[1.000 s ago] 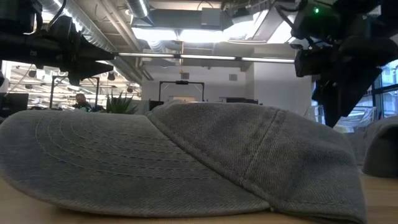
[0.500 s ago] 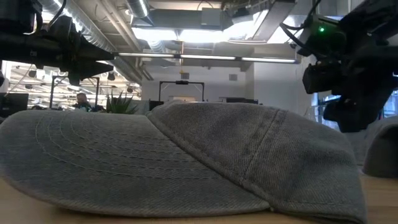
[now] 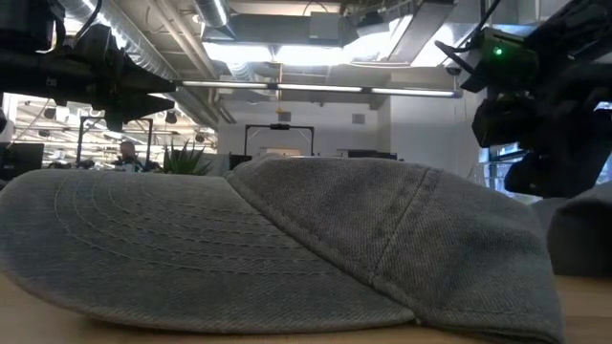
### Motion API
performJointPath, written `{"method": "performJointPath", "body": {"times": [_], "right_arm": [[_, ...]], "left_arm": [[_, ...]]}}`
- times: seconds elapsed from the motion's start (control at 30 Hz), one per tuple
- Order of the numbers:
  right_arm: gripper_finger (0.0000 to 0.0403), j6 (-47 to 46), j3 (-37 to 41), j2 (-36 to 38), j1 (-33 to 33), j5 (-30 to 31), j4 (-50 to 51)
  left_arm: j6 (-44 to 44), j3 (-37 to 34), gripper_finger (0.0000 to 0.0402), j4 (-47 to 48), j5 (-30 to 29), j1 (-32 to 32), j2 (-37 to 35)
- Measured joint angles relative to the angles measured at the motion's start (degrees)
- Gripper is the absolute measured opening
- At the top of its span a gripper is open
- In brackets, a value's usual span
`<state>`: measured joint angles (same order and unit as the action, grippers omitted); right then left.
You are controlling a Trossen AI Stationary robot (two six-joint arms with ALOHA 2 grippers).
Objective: Pick & Place hat
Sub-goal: Put the right gray cap into the left transparent bin
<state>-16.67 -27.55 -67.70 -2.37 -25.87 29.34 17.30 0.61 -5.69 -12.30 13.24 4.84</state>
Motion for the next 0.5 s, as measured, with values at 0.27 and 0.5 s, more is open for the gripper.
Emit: {"method": "performJointPath", "body": {"times": [0.27, 0.5], "right_arm": [[0.0034, -0.7, 0.0, 0.1, 0.0, -9.9, -1.1], [0.0021, -2.4, -2.3, 3.0, 0.0, -13.2, -0.9]], "left_arm": [[0.0, 0.0, 0.0208, 0.0, 0.0, 0.0, 0.0], [2.6, 0.0, 0.0209, -1.2, 0.0, 0.0, 0.0]]}}
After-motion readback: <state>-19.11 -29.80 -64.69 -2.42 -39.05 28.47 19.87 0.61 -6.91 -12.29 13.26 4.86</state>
